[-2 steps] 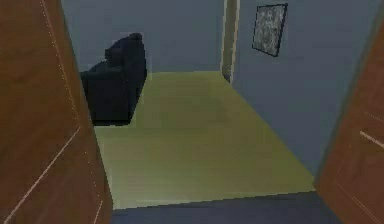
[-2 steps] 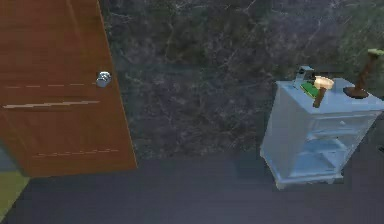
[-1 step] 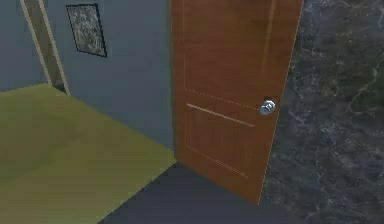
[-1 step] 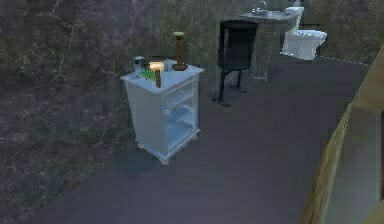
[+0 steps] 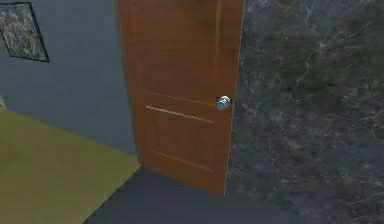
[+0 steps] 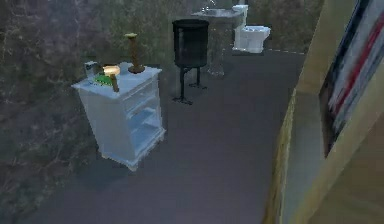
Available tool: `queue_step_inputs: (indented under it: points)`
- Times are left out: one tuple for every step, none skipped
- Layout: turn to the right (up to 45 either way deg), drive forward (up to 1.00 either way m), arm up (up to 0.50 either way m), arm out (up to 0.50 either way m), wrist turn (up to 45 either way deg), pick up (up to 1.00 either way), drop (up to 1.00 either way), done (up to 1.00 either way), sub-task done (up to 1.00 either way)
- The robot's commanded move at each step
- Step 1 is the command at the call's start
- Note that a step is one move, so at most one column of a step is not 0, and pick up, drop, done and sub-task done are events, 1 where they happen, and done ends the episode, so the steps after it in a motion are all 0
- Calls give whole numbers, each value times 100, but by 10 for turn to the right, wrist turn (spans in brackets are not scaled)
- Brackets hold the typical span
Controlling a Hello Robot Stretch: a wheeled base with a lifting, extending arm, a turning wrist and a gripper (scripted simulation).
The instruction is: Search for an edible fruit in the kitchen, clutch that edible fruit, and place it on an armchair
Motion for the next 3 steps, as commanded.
queue_step_inputs:
  points:
    - [0, 5, 0, 0, 0, 0, 0, 0, 0]
    - [-450, 0, 0, 0, 0, 0, 0, 0, 0]
    - [-60, 0, 0, 0, 0, 0, 0, 0, 0]
